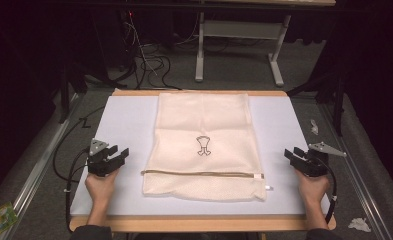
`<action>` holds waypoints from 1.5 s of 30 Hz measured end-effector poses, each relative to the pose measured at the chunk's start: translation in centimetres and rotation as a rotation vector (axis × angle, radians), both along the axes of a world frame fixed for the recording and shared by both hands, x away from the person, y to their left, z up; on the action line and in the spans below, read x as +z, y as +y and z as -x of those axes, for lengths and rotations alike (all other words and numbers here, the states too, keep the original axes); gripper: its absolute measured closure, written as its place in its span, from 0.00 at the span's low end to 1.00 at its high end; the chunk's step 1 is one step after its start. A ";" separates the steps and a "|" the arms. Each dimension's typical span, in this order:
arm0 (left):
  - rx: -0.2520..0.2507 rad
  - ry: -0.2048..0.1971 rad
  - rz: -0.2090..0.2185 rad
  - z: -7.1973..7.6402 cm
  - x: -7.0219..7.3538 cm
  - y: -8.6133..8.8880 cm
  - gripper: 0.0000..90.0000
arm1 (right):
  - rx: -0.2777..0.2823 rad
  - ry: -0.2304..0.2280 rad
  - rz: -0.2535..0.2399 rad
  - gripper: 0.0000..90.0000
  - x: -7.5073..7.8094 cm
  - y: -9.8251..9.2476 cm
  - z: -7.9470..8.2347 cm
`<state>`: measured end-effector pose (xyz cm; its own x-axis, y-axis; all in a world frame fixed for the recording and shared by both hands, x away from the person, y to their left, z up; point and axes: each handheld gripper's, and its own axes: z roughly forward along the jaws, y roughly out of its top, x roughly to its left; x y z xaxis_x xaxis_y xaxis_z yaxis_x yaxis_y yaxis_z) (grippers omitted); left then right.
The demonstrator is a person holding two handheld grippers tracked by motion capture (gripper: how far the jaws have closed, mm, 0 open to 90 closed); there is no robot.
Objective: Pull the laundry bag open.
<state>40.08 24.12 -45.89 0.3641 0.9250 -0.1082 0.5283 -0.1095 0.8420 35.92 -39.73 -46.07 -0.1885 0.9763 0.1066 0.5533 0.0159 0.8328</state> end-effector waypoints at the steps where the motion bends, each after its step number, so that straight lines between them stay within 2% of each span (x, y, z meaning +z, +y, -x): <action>1: 0.001 0.005 -0.001 -0.1 -0.1 -0.1 0.56 | 0.001 -0.001 0.004 0.62 0.0 0.0 0.0; 5: 0.003 0.015 -0.006 -0.4 -0.4 -0.2 0.56 | -0.001 0.004 0.005 0.62 -0.1 0.1 -0.1; 8: 0.006 0.021 -0.002 -0.6 -0.6 -0.3 0.56 | 0.025 0.022 0.033 0.60 -0.2 0.5 -0.3; 9: 0.005 0.022 -0.003 -0.7 -0.7 -0.3 0.56 | 0.040 0.033 0.069 0.60 -0.3 0.9 -0.3; 25: 0.018 0.028 -0.017 -1.2 -1.5 -0.5 0.56 | 0.030 0.026 0.052 0.60 -1.2 1.2 -1.0; 34: 0.023 0.010 -0.026 -1.3 -2.2 -1.1 0.56 | 0.036 0.013 0.024 0.57 -1.3 1.0 -0.8; 36: 0.023 0.009 -0.046 -1.4 -2.4 -1.5 0.56 | 0.043 0.006 0.020 0.56 -1.4 0.9 -0.7; 41: 0.028 -0.015 -0.014 -1.1 -2.4 -1.1 0.53 | 0.038 0.011 0.042 0.54 -1.4 1.3 -0.6; 43: 0.030 -0.012 -0.006 -1.1 -2.4 -1.1 0.52 | 0.037 0.011 0.042 0.53 -1.4 1.2 -0.6; 45: 0.028 -0.013 -0.010 -1.0 -2.4 -1.1 0.52 | 0.038 0.009 0.042 0.53 -1.4 1.2 -0.6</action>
<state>41.12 23.05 -48.33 0.3395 0.9359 -0.0937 0.5199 -0.1037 0.8479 36.55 -38.53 -47.49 -0.2247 0.9721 0.0671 0.5589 0.0721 0.8261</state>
